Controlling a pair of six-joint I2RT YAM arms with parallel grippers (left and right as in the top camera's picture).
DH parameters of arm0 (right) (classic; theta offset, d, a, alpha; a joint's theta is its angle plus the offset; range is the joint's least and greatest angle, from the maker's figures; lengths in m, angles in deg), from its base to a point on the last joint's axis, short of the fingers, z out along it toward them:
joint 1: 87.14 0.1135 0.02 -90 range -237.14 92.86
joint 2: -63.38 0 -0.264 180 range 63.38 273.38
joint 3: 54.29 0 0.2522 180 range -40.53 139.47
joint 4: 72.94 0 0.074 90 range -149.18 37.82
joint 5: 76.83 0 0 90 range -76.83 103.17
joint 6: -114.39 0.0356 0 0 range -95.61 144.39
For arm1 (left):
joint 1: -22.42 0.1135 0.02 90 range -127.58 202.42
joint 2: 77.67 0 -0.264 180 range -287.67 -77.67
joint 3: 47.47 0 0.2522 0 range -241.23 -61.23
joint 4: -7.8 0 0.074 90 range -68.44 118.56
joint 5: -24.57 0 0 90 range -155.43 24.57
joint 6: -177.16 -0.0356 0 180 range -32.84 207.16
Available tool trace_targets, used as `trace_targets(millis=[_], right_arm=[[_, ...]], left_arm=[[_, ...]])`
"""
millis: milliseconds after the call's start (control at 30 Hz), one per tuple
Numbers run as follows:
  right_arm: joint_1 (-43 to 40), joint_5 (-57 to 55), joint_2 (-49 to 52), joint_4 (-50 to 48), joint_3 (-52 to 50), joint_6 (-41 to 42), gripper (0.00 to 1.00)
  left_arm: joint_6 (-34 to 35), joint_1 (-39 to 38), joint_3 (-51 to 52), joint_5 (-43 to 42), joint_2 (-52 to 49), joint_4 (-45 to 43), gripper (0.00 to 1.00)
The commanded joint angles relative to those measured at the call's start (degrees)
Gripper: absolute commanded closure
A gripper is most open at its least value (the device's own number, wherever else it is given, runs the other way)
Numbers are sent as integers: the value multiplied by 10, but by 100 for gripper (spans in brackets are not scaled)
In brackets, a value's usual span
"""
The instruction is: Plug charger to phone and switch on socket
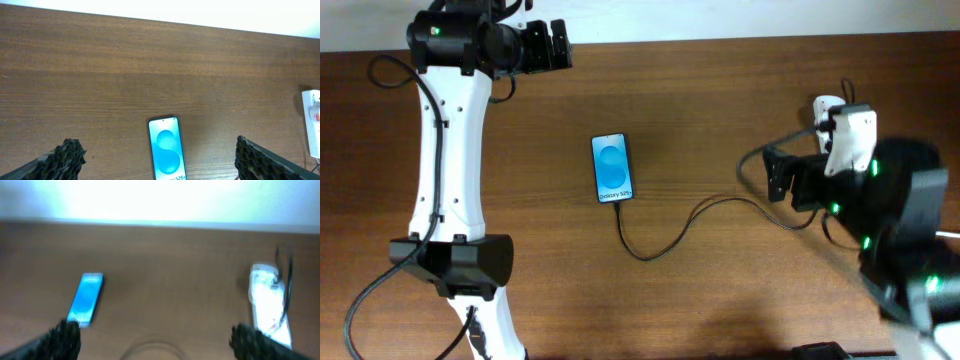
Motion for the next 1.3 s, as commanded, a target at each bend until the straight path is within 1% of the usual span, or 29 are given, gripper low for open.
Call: trace_targets(millis=[0,67,200,367,500,567,700,1267], right_arm=[[1,-18,-135,-151,-188,-27,2],[1,-34,-233,-295,-322,-27,2],[1,-35,-369,-450,-492,-27,2],[1,-35,-452,-519,-608,-27,2],[1,-35,-498,-513,-643,-27,2],[1,-36,-519,-462,-643,-27,2],[1,-38,-518,-371,-643,-26,2],[1,-46,-518,-372,-643,-26,2]], left_arm=[[-1,0,-2,4,0,1,0],[-1,0,-2,4,0,1,1],[-1,0,-2,4,0,1,1],[-1,0,-2,4,0,1,1],[-1,0,-2,4,0,1,1],[-1,2,-2,4,0,1,1],[-1,0,-2,4,0,1,1],[-1,1,-2,4,0,3,1]])
